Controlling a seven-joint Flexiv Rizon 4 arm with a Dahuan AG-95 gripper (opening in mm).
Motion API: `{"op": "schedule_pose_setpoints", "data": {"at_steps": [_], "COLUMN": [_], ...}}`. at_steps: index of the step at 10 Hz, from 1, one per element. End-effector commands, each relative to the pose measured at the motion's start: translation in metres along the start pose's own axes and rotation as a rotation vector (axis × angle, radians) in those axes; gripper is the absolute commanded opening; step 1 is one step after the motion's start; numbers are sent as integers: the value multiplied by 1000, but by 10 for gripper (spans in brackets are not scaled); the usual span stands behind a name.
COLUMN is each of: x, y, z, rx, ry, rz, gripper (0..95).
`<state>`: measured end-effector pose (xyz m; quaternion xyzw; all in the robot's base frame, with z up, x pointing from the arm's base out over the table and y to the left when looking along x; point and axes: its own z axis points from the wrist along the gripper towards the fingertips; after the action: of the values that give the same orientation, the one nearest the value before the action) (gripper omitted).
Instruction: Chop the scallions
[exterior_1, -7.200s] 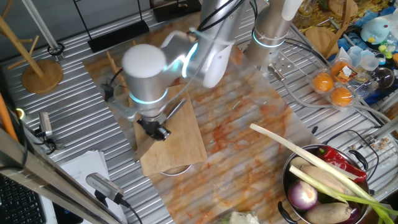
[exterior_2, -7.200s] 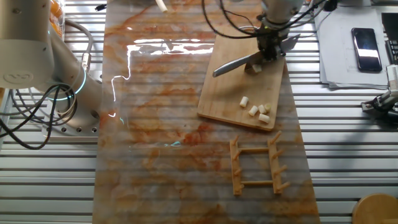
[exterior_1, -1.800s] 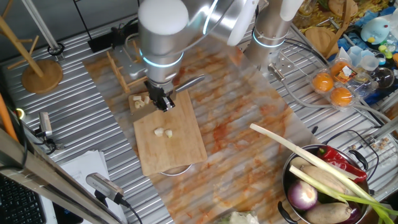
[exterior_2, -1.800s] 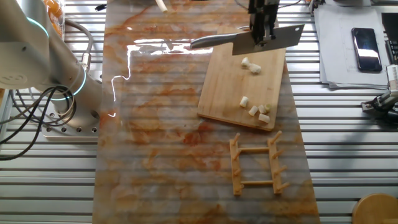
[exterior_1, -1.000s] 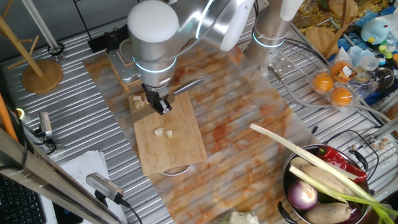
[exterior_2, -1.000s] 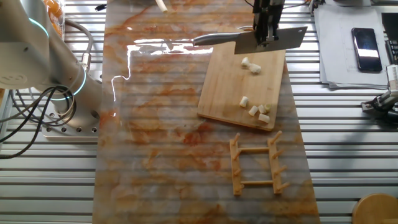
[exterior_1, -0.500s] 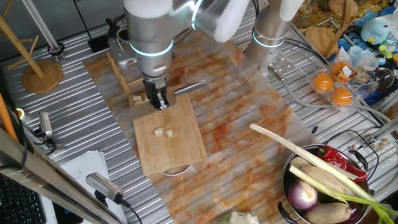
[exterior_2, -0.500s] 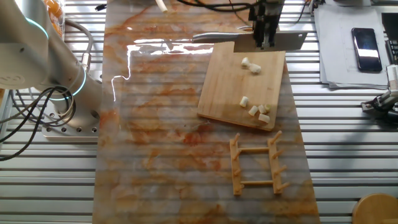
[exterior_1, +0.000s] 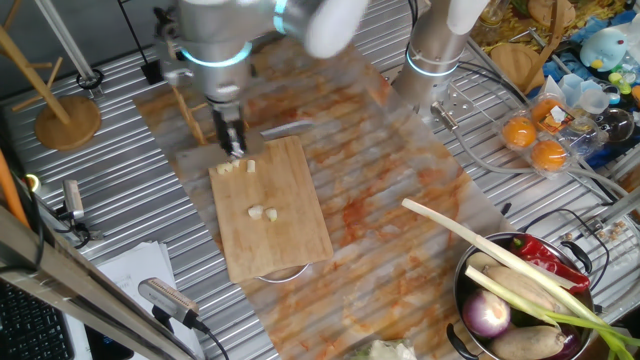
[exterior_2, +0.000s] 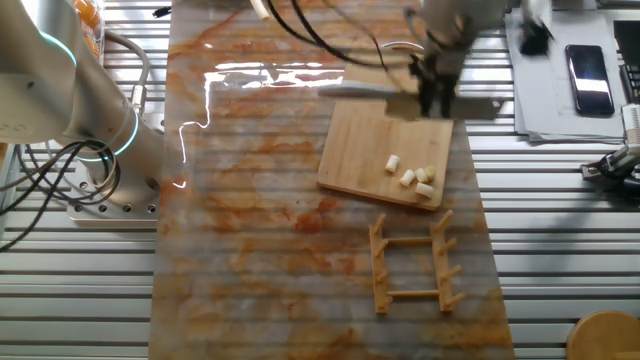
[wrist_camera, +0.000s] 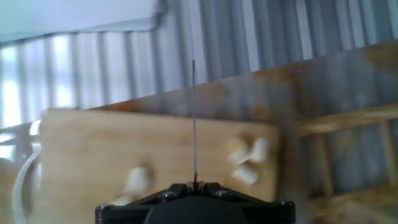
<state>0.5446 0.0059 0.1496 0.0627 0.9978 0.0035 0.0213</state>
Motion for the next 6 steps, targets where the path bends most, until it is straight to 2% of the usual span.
{"op": "schedule_pose_setpoints", "data": {"at_steps": [1, 2, 3, 5, 6], "x": [-7, -10, -12, -20, -20], "y": [-35, -49, -54, -63, -65], "z": [4, 9, 14, 33, 37], "rx": [97, 116, 119, 126, 127], "ry": [31, 44, 41, 77, 74], "rz": [-198, -223, -239, -263, -263], "gripper": [0, 0, 0, 0, 0]}}
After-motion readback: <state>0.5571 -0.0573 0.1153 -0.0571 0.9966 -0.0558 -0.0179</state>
